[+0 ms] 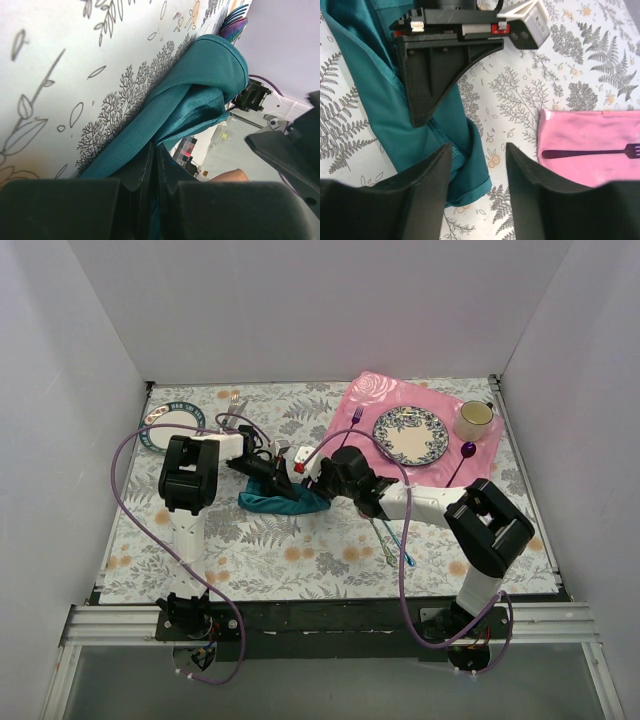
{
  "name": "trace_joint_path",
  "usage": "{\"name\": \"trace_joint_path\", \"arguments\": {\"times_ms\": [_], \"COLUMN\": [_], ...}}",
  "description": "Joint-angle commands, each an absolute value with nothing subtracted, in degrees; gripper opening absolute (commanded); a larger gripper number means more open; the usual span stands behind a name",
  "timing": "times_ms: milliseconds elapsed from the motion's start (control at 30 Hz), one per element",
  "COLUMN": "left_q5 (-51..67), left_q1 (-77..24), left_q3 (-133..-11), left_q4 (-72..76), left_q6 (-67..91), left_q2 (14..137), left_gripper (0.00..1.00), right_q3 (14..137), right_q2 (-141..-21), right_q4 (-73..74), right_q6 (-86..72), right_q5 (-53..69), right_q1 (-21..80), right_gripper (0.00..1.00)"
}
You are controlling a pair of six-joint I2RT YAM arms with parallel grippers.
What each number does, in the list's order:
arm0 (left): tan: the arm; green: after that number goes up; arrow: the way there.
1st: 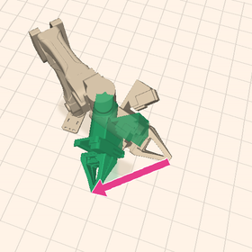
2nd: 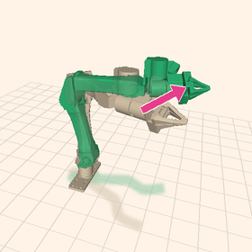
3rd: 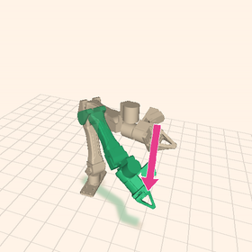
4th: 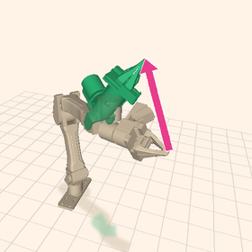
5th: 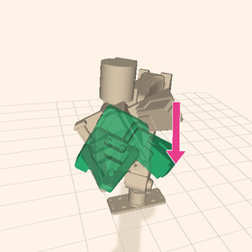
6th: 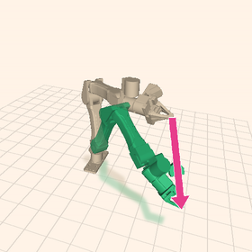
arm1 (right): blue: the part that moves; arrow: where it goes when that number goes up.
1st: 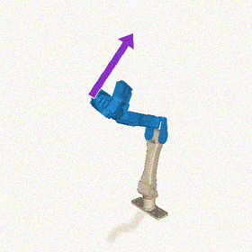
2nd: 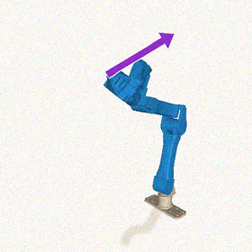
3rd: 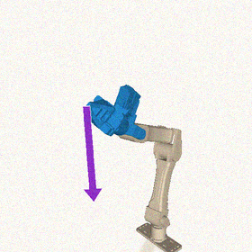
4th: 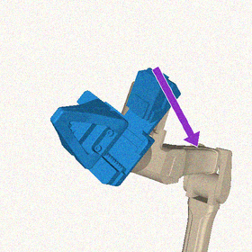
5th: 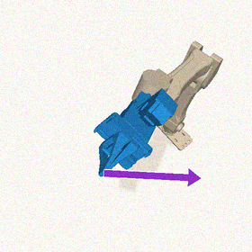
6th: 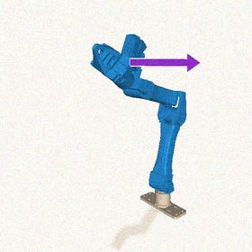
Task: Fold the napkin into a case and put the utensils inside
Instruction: Fold the 2/3-rectangle-folded napkin at the center of the board.
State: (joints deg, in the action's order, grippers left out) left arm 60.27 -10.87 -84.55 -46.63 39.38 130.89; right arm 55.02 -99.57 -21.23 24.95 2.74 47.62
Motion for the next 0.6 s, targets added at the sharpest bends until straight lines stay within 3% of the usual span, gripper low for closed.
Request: {"name": "trace_joint_path", "arguments": {"times_ms": [0, 67, 167, 567], "left_q5": [49.1, 49.2, 49.3, 49.8], "left_q1": [-10.8, -10.8, -10.8, -10.7], "left_q3": [-84.9, -85.0, -85.3, -85.7], "left_q4": [-43.9, -44.0, -44.4, -44.5], "left_q6": [36.6, 36.7, 36.6, 36.7], "left_q2": [134.1, 134.2, 134.1, 134.0], "left_gripper": [0.00, 0.00, 0.00, 0.00], "right_q3": [59.1, 59.4, 60.4, 60.6], "right_q2": [-97.1, -98.0, -100.4, -106.2], "right_q4": [-18.7, -17.4, -15.8, -15.7], "right_q6": [23.1, 23.7, 24.8, 29.9], "right_q5": [3.9, 4.7, 4.7, -2.1], "right_q1": [47.4, 47.4, 47.5, 47.5], "right_gripper": [0.59, 0.68, 0.73, 0.67]}}
